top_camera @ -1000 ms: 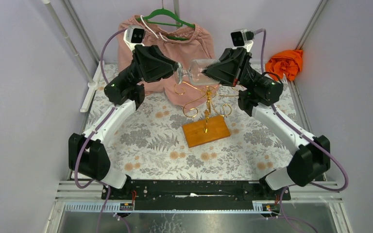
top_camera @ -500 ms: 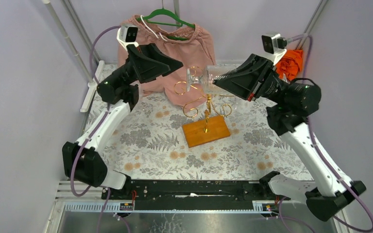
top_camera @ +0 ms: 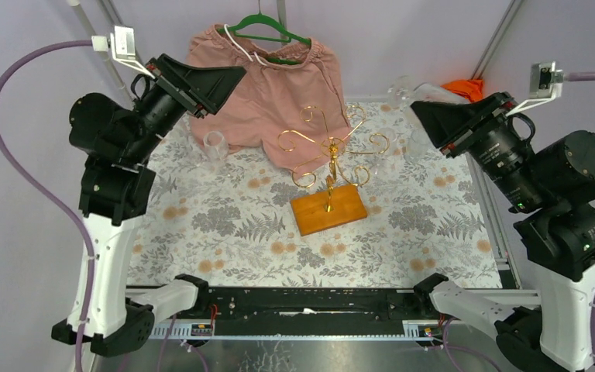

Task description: Take the wine glass off the wine glass rack

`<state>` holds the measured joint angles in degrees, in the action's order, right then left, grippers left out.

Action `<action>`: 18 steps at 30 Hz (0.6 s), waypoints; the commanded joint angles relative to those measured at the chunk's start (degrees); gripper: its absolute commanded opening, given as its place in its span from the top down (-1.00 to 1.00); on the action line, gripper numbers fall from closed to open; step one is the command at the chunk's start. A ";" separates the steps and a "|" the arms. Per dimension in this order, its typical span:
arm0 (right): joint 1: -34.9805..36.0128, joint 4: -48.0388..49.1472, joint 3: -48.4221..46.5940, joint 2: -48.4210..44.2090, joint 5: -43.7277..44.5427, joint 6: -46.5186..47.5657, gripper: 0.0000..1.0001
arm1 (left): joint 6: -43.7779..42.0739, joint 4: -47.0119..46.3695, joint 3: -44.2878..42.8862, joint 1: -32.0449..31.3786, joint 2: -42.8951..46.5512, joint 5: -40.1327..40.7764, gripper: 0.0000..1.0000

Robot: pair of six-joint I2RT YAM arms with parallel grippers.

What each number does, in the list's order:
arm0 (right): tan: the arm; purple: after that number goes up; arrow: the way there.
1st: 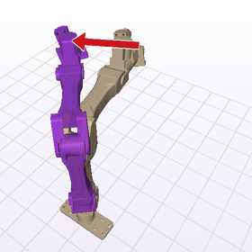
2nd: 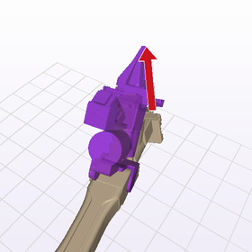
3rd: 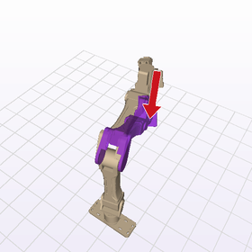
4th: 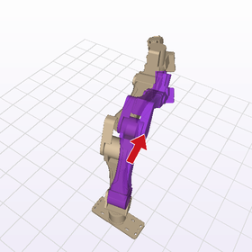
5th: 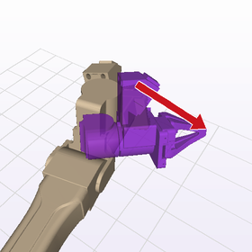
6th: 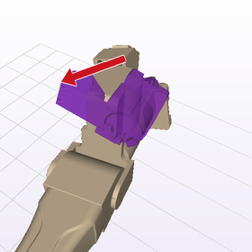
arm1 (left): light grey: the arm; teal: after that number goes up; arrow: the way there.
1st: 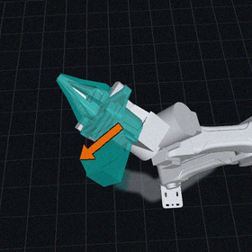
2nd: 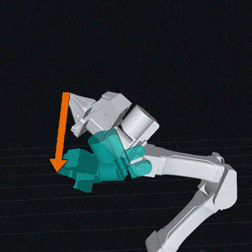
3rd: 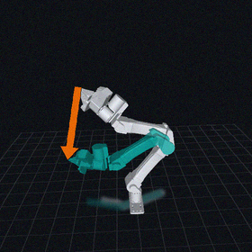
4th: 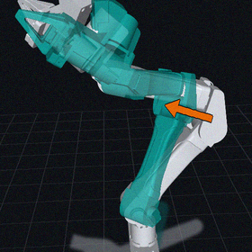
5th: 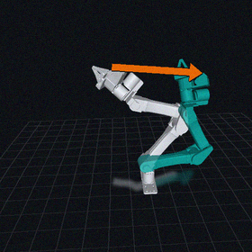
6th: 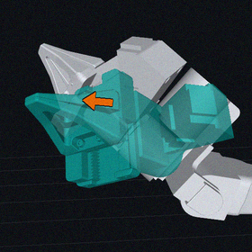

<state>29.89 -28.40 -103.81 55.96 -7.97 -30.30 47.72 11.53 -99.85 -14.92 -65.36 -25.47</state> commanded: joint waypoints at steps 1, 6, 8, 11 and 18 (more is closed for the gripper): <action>0.19 -14.17 -6.44 4.04 25.10 9.16 1.00 | -11.98 24.13 -0.26 0.42 -1.06 14.70 -0.67; 0.17 -19.13 -7.57 6.27 39.27 12.27 1.00 | -14.91 27.37 0.33 0.42 -1.87 18.34 -0.67; 0.23 -21.70 -7.90 7.89 43.02 12.85 1.00 | -15.31 27.88 -0.08 0.39 -2.27 18.35 -0.67; 0.23 -24.60 -7.60 10.61 45.33 13.12 1.00 | -16.08 29.58 -1.35 0.42 -3.26 19.06 -0.67; -4.41 -29.32 -9.96 19.94 35.85 15.77 1.00 | -18.48 36.92 -5.33 0.42 -5.22 28.34 -0.88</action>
<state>29.32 -57.17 -109.93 72.27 32.03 -17.32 32.29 44.12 -102.30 -14.87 -70.37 -3.95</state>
